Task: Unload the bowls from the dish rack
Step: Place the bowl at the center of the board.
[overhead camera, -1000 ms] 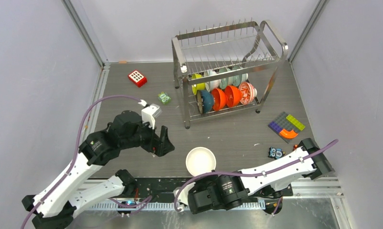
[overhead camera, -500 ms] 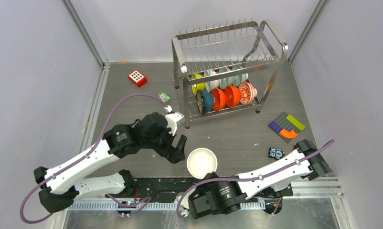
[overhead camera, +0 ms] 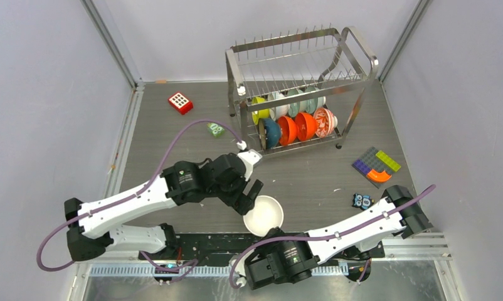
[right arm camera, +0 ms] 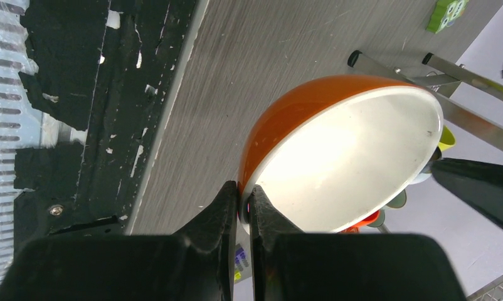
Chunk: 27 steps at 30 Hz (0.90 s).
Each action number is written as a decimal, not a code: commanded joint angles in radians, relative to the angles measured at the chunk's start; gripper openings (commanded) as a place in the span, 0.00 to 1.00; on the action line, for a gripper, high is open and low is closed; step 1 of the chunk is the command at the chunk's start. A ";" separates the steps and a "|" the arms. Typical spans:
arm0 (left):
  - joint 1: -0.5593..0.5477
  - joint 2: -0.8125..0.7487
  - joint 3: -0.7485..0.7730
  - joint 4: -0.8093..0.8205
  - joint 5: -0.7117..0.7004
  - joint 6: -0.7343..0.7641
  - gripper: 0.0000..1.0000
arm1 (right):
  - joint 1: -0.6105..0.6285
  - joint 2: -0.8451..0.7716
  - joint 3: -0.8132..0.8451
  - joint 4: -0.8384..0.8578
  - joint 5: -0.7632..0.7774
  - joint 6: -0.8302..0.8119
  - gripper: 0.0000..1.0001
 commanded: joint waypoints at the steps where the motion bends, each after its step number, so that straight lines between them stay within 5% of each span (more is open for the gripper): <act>1: -0.046 0.038 0.040 0.016 -0.077 -0.001 0.84 | 0.006 -0.003 0.046 0.003 0.032 -0.027 0.01; 13: -0.073 0.107 0.005 0.051 -0.076 -0.017 0.65 | 0.005 0.006 0.052 0.018 0.040 -0.038 0.01; 27: -0.093 0.130 -0.013 0.065 -0.058 -0.026 0.19 | 0.005 0.011 0.061 0.015 0.048 -0.035 0.01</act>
